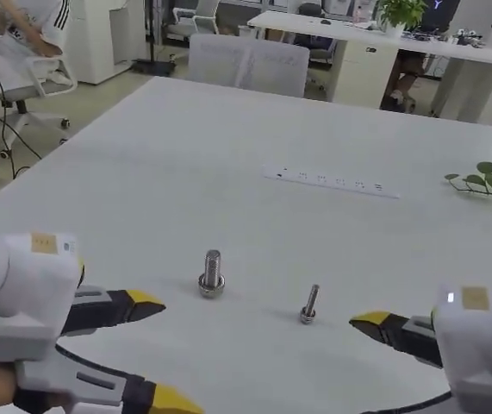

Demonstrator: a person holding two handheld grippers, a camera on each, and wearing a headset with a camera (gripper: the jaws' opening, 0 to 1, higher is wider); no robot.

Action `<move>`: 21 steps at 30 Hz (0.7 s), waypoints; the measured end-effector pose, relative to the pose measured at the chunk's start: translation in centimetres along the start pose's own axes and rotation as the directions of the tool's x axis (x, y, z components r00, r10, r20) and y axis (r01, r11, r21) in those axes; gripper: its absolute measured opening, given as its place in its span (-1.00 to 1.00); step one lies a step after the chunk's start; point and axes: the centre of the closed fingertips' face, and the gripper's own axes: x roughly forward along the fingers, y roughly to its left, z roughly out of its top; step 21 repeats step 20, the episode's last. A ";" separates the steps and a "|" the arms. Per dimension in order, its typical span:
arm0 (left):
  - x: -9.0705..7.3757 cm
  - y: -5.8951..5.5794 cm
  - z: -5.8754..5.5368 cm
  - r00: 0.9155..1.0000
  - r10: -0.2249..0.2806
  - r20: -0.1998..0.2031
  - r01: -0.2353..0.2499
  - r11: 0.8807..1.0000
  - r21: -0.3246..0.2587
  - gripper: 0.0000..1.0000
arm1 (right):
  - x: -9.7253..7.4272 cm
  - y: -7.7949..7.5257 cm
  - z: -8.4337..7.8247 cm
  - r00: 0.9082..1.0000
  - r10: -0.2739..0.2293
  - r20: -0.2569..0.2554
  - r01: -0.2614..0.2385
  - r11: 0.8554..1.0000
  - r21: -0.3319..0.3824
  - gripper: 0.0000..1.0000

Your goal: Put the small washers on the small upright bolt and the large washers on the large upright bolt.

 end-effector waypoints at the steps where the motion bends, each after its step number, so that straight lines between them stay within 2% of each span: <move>1: 0.0 0.1 -0.1 1.000 0.001 0.000 -0.001 1.000 -0.001 0.62 | 0.0 -0.1 -0.1 1.000 -0.003 -0.005 0.003 1.000 -0.002 0.88; 5: 0.2 0.3 -0.7 1.000 0.000 -0.014 0.000 1.000 -0.013 0.63 | 0.0 -0.1 0.0 1.000 -0.006 -0.002 0.006 1.000 -0.002 0.88; 21: 0.2 0.5 -0.8 1.000 0.014 -0.012 -0.014 1.000 -0.024 0.67 | -0.1 -0.3 0.2 1.000 -0.023 0.011 0.023 1.000 0.008 0.89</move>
